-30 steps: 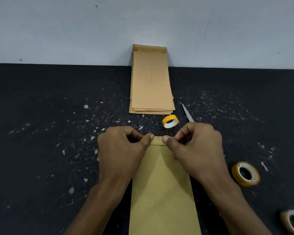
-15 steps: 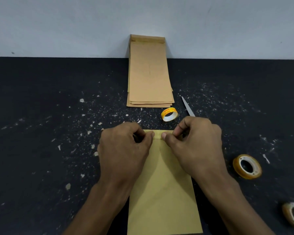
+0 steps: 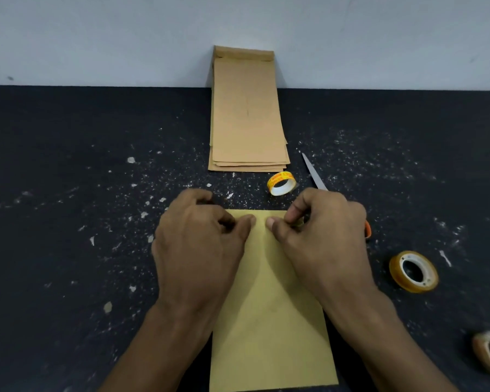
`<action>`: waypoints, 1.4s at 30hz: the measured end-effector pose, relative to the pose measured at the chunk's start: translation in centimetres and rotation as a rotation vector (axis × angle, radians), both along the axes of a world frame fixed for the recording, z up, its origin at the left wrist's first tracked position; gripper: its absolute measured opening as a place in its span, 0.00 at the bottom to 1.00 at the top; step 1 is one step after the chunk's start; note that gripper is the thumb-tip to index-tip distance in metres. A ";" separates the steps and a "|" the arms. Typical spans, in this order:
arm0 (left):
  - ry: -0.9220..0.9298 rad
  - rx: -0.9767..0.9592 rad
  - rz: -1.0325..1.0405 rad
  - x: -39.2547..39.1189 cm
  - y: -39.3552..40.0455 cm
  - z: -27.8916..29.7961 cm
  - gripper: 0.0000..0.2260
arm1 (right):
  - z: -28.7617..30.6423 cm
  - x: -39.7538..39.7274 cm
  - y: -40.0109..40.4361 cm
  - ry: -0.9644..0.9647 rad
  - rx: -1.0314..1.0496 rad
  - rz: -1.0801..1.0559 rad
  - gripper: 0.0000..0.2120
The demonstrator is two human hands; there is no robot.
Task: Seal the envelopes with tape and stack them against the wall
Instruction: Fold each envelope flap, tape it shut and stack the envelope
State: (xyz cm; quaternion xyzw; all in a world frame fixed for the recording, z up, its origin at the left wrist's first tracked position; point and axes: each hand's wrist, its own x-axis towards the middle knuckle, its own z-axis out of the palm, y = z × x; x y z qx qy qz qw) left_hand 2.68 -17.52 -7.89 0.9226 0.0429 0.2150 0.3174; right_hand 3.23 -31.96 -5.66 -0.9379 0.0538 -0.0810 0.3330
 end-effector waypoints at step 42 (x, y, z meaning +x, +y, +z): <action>0.188 0.383 -0.326 -0.8 0.1 2.1 0.16 | 2.7 3.5 -0.8 0.516 -0.049 0.020 0.17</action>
